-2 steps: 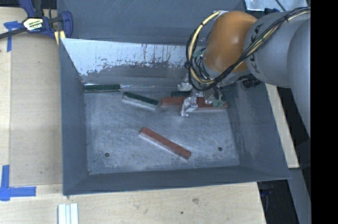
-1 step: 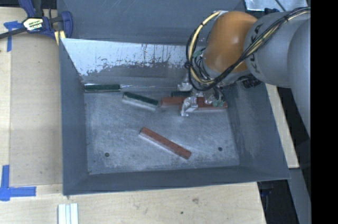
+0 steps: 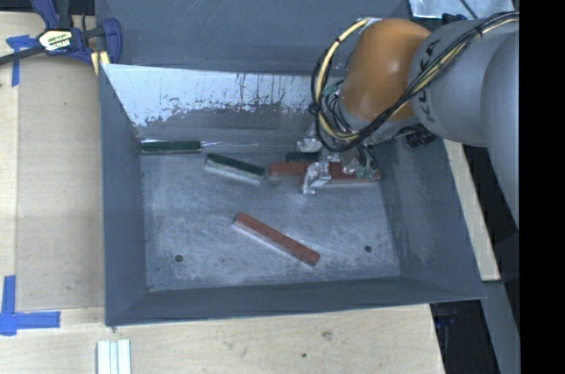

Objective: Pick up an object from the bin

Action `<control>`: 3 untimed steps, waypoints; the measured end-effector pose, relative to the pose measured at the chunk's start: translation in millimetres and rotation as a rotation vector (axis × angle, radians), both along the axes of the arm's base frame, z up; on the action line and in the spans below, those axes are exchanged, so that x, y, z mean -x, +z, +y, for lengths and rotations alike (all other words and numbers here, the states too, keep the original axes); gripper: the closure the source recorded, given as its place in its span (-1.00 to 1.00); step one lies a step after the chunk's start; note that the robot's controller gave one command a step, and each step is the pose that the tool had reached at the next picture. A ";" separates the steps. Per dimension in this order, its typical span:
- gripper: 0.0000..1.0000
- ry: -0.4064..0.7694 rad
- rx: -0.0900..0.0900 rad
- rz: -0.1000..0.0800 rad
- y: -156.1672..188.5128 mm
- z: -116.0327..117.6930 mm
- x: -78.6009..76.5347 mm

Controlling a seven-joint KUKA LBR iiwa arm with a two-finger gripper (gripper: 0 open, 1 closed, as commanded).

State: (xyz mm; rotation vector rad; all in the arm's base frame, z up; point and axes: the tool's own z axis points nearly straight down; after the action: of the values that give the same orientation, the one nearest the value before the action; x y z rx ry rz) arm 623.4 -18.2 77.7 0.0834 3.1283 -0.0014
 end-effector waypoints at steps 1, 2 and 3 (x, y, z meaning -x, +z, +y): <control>1.00 -0.099 -0.002 0.006 33.8 -16.9 33.7; -1.00 -0.085 -0.001 0.012 103.1 -10.6 23.4; -1.00 -0.049 -0.001 0.010 163.6 -3.6 8.2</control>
Offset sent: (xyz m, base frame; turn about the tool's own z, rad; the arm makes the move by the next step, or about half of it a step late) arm -0.0034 0.0003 0.1784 0.0369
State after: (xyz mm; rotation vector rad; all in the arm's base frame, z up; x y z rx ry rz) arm 615.2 -21.9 241.3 0.1611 3.1353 -0.0006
